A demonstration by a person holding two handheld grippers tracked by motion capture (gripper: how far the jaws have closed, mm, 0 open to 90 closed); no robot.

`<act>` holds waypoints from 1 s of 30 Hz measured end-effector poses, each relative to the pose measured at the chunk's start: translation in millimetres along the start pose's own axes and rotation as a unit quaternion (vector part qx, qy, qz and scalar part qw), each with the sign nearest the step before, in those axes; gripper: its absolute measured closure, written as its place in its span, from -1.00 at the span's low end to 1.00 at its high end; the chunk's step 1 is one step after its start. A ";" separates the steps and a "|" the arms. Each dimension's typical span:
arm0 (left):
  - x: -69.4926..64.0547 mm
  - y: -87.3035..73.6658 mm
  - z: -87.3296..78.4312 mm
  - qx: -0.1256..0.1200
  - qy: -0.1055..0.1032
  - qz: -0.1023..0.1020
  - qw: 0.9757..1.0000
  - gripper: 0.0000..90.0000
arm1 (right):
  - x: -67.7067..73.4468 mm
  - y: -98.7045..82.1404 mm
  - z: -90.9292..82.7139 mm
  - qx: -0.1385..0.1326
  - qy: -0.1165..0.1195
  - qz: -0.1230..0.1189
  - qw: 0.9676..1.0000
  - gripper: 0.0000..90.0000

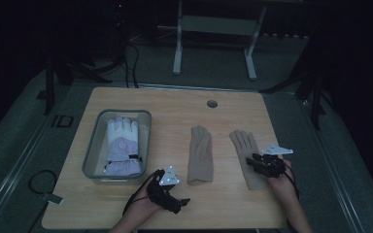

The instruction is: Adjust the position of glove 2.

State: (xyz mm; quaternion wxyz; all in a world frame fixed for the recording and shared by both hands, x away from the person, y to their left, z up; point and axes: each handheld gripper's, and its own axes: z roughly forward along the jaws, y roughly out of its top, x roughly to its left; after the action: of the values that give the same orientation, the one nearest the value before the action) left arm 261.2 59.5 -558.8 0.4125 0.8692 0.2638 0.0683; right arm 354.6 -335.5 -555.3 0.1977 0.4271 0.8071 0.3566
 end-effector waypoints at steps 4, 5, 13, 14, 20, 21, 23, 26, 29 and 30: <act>-0.3 0.1 0.2 0.001 0.000 0.001 1.000 -0.96 | 0.2 -1.6 -0.4 -0.005 -0.012 0.027 1.000 0.73; -0.3 0.1 0.2 0.001 0.000 0.001 1.000 -0.96 | 0.2 -1.6 -0.4 -0.005 -0.012 0.027 1.000 0.73; -0.2 0.0 0.1 0.000 0.000 0.000 1.000 -0.96 | 16.8 10.5 -2.6 -0.003 -0.064 0.059 0.996 0.88; -0.2 0.0 0.1 0.001 0.000 0.001 1.000 -0.96 | 18.5 14.4 -4.9 -0.007 -0.065 0.067 0.996 0.88; 0.2 0.3 -0.2 -0.001 0.002 0.000 1.000 -0.96 | 30.7 32.3 -16.7 -0.029 -0.084 0.088 0.992 0.88; 0.2 0.3 -0.3 -0.002 0.002 -0.001 1.000 -0.96 | 33.0 35.2 -18.2 -0.033 -0.089 0.091 0.991 0.88; 0.1 0.2 -0.4 -0.001 0.002 0.000 1.000 -0.96 | 36.5 41.2 -21.3 -0.042 -0.092 0.105 0.989 0.88; -0.3 0.2 -0.2 0.001 0.003 0.002 1.000 -0.96 | 41.9 48.7 -24.4 -0.050 -0.100 0.116 0.987 0.88; 0.0 0.3 -0.3 0.000 0.003 0.002 1.000 -0.96 | 48.2 58.6 -26.6 -0.060 -0.102 0.126 0.985 0.88; 0.0 0.3 -0.3 0.000 0.003 0.002 1.000 -0.96 | 51.0 62.3 -27.0 -0.064 -0.102 0.127 0.985 0.88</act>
State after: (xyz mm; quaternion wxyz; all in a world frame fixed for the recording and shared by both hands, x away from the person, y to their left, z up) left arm 261.2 59.6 -558.3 0.4118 0.8695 0.2632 0.0713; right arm 343.5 -280.4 -491.6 0.2590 0.5467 0.6975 0.3840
